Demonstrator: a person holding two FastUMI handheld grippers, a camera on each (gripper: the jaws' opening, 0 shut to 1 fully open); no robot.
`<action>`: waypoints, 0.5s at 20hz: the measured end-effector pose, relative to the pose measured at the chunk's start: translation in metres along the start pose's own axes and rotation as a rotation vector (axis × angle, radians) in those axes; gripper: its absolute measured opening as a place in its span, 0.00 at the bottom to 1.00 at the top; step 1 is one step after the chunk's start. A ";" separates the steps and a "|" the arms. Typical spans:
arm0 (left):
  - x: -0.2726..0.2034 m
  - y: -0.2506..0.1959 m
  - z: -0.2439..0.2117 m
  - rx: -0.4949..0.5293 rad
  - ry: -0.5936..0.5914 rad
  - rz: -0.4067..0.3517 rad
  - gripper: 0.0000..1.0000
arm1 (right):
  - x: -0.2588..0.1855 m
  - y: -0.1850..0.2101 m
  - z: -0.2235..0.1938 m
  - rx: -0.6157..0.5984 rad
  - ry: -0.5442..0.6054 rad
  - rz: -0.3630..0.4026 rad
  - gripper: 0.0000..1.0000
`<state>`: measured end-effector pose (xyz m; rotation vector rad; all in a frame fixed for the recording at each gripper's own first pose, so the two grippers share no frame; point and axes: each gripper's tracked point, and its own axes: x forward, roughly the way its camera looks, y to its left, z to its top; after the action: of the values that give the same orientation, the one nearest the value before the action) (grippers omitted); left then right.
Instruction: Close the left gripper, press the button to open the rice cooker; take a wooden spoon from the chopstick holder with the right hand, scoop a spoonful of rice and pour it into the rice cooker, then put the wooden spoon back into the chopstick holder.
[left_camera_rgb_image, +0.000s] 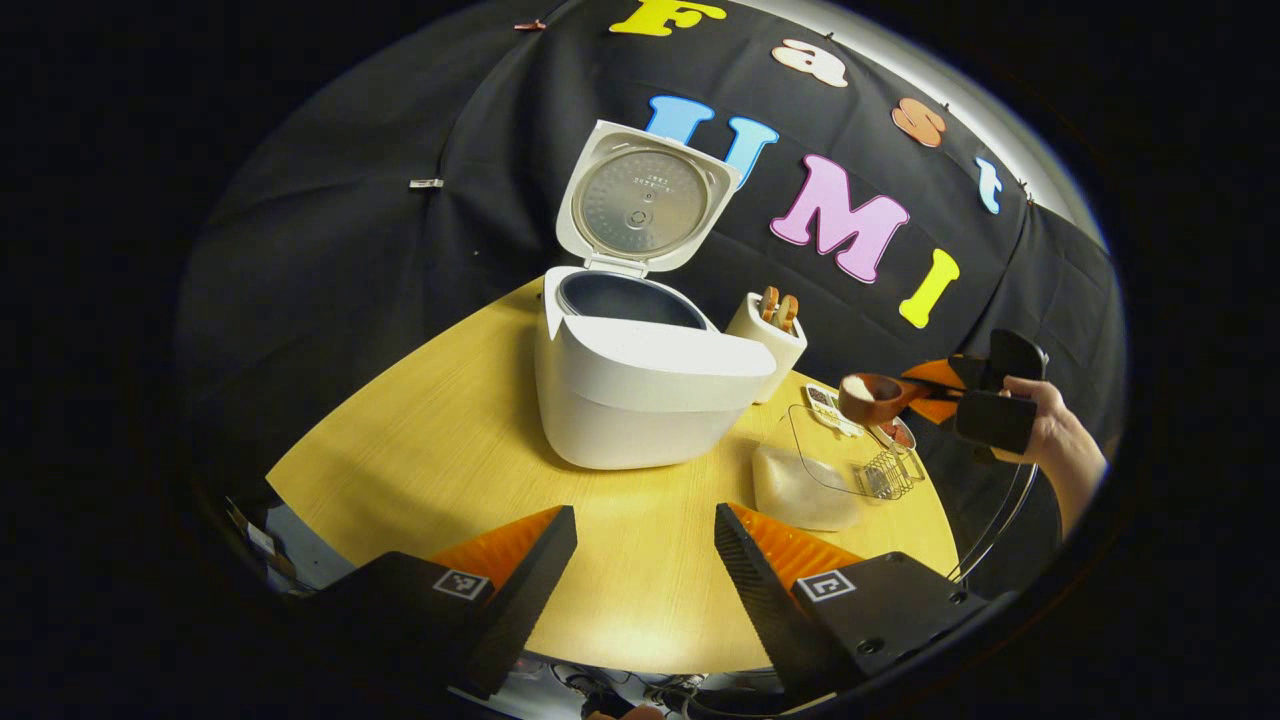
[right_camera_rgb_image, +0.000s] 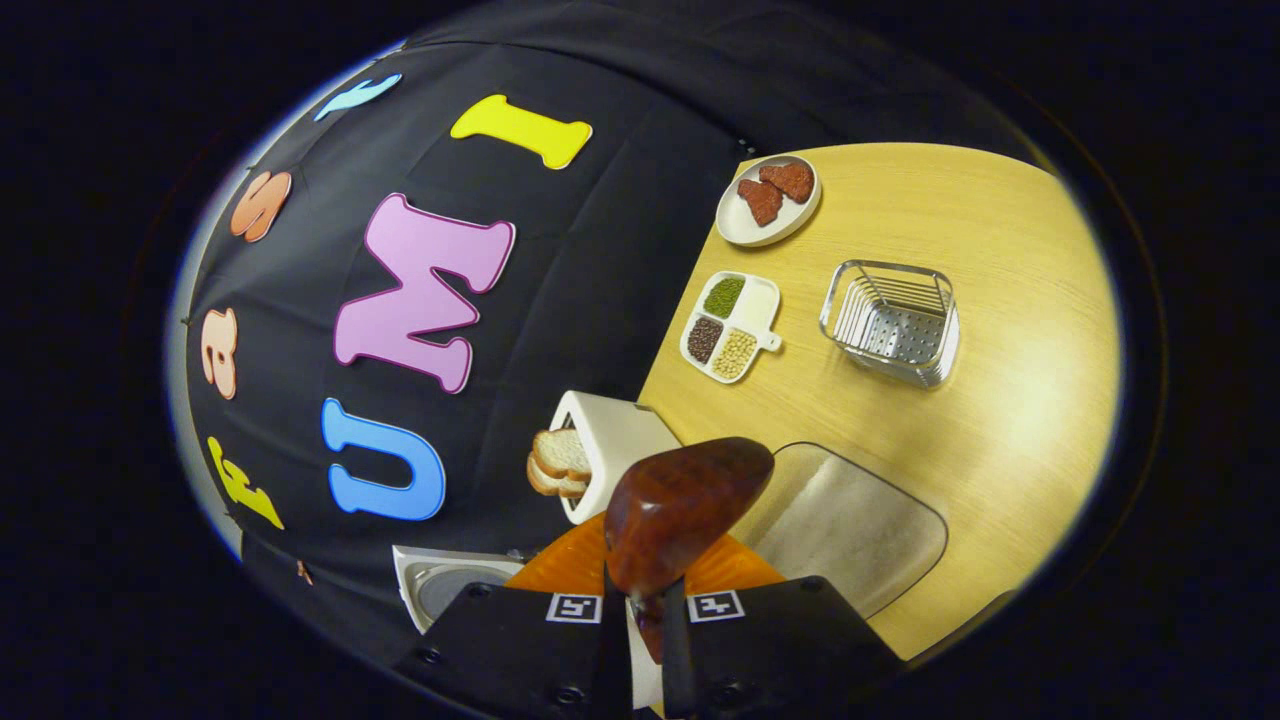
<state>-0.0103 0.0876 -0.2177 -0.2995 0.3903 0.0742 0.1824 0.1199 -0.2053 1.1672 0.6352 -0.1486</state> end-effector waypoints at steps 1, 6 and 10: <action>-0.001 0.003 0.000 0.002 -0.005 0.005 0.96 | 0.002 0.011 -0.005 0.014 0.012 0.015 0.16; -0.002 0.017 0.004 -0.008 -0.017 0.028 0.96 | 0.007 0.060 -0.034 0.006 0.049 0.076 0.16; -0.005 0.031 0.006 -0.024 -0.026 0.050 0.96 | 0.019 0.099 -0.068 -0.016 0.086 0.120 0.16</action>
<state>-0.0168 0.1188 -0.2190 -0.3118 0.3710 0.1315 0.2138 0.2244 -0.1512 1.1974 0.6391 0.0090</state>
